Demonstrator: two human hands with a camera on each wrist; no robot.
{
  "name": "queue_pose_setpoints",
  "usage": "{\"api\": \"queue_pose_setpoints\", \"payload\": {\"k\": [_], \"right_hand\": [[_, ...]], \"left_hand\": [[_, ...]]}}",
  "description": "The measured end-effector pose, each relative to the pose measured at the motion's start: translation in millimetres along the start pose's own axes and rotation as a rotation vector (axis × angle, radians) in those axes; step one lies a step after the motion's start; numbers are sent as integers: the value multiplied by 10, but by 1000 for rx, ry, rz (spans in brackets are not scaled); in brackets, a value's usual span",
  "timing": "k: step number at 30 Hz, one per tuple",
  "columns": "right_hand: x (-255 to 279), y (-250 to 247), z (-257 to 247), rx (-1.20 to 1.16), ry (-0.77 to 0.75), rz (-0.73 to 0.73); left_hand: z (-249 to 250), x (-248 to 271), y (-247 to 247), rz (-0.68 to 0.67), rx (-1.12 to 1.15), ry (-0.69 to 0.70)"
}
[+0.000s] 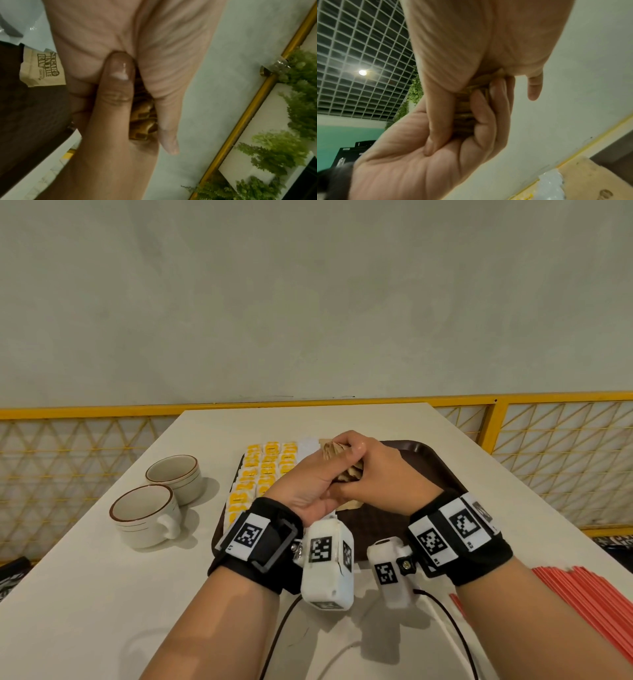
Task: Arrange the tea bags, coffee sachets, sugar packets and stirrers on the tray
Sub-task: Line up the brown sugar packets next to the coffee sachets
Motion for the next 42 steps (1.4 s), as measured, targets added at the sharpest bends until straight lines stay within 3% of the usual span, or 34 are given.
{"api": "queue_pose_setpoints", "payload": {"k": [8,13,18,24,31,35,42], "right_hand": [[16,-63,-118,125,-114,79],[34,-64,-138,228,-75,31],[43,-172,-146,147,-44,124],[80,-146,-70,-73,-41,-129],[75,-181,-139,46,-71,-102],[147,-306,-167,-133,-53,-184],[190,-588,-302,43,-260,-4]], "left_hand": [[3,-23,-35,-82,144,7],[-28,-18,8,-114,193,13],[35,-26,111,-148,155,92],[65,8,65,-151,169,86],[90,46,116,-195,165,108],[135,95,97,-251,143,128],[156,117,61,-280,104,119]]}}
Point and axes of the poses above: each hand's wrist, its own x-axis away from the middle knuckle, its own y-axis out of the palm, z = x × y, the point moved 6 cm from there along -x, towards the middle knuckle
